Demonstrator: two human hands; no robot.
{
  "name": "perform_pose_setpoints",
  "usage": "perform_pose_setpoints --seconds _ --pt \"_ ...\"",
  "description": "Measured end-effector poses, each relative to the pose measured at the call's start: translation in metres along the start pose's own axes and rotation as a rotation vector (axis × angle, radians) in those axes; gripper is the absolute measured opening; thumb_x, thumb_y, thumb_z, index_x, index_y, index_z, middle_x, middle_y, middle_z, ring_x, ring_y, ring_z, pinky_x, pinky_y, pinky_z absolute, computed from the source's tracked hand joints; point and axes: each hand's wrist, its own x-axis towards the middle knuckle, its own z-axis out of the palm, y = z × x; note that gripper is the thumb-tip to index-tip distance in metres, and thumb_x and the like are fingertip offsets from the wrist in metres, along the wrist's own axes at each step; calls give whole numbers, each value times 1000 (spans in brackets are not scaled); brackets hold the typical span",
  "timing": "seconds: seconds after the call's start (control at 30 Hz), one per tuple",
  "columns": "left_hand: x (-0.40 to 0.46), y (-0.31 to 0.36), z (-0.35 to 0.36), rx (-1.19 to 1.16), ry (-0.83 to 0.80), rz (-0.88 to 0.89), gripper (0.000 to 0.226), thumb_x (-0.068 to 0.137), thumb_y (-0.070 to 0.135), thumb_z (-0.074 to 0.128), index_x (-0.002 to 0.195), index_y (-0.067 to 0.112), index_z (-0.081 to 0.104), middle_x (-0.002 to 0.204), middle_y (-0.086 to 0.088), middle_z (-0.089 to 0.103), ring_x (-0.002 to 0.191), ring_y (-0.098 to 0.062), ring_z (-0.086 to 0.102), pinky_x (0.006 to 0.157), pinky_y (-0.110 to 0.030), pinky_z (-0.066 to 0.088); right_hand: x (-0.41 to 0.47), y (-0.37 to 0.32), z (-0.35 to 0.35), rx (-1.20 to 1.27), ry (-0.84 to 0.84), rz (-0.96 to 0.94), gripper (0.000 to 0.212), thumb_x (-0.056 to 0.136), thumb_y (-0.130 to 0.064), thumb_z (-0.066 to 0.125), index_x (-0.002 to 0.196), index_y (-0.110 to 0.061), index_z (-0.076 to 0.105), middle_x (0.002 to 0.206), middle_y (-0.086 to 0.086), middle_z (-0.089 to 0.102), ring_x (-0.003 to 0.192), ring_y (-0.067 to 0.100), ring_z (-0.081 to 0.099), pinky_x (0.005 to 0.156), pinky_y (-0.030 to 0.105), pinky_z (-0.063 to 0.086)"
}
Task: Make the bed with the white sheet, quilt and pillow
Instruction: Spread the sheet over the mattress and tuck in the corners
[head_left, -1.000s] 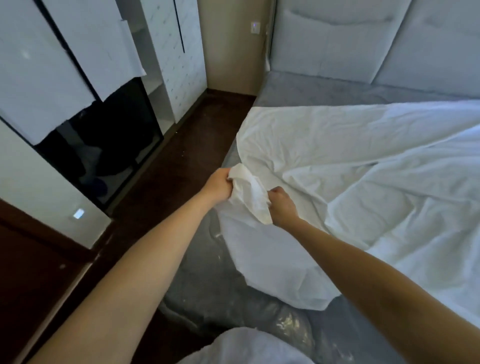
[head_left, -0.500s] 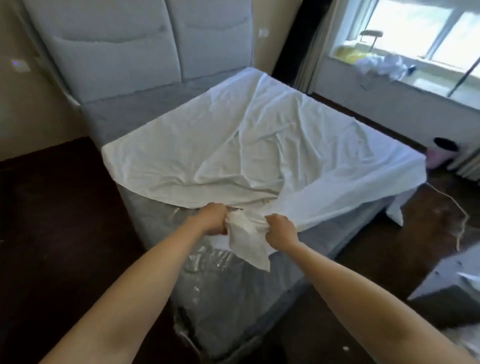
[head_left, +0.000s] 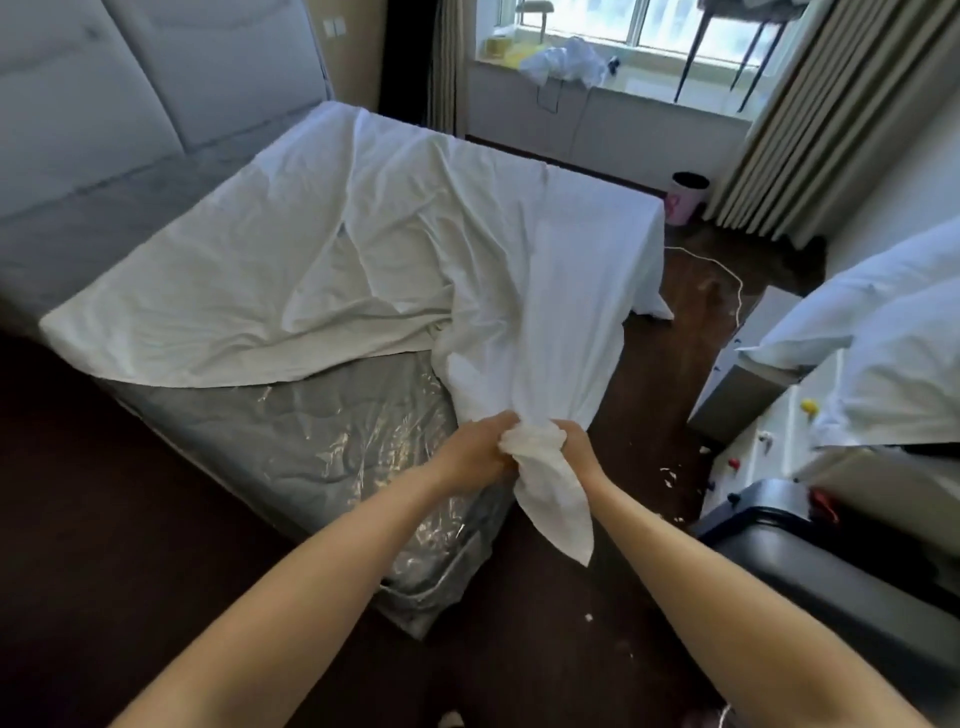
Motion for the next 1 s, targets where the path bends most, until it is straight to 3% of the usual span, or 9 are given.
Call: perform_pose_setpoints --seconds 0.07,0.13,0.3,0.43,0.53,0.67,0.77,0.87,1.0 --pt "-18 -15 15 151 -8 -72 32 86 30 63 116 22 54 103 2 64 92 -18 58 71 -24 37 -26 11 -4 139 19 5 41 88 0 51 52 -18 45 48 -13 47 54 10 41 52 23 33" --pt "-36 -26 28 373 0 -117 26 86 32 61 108 18 63 108 -6 63 99 -27 61 74 -30 43 -57 27 -1 61 -43 -36 37 76 -9 56 46 -22 37 41 -15 39 50 3 35 50 21 27" --pt "-69 -29 27 87 210 -139 22 84 3 51 103 3 62 109 -16 65 101 -32 59 80 -34 40 -107 60 6 -82 -156 -36 18 73 -18 49 72 -6 62 71 0 67 74 20 64 65 37 49" --pt "-83 -12 26 65 261 -191 19 91 10 42 106 11 53 100 -15 65 91 -35 60 66 -34 37 -124 52 18 -109 -185 -25 22 83 -23 54 98 -13 67 96 0 71 93 19 64 81 37 51" --pt "-93 -13 20 93 147 -202 22 93 12 40 108 12 57 111 -13 65 101 -33 58 77 -36 43 -141 45 36 -116 -197 13 25 89 -22 50 106 -15 67 102 -3 69 94 14 61 83 32 48" --pt "-126 -30 9 143 -151 -162 35 91 34 55 119 13 52 117 -6 62 105 -28 58 87 -36 46 -165 37 63 10 -163 105 27 90 -7 41 66 -7 54 63 -1 56 63 13 50 62 29 39" --pt "-157 -63 -6 628 -299 -121 49 83 29 66 125 14 46 116 -8 60 105 -29 59 85 -39 50 -183 19 97 44 -157 143 30 88 -4 42 59 -10 46 57 -3 45 57 11 41 58 27 33" --pt "-184 -102 -33 880 -101 -94 25 90 5 52 114 6 57 122 -13 52 106 -34 60 83 -40 49 -193 -15 138 105 -208 144 34 89 -7 45 56 -12 48 56 -9 49 53 4 43 57 17 35" --pt "-200 -155 -90 727 312 -52 25 88 4 50 106 8 67 123 -10 53 112 -35 51 85 -43 47 -195 -54 181 142 -322 134 34 79 -32 51 78 -2 66 76 3 62 75 14 55 76 28 45"
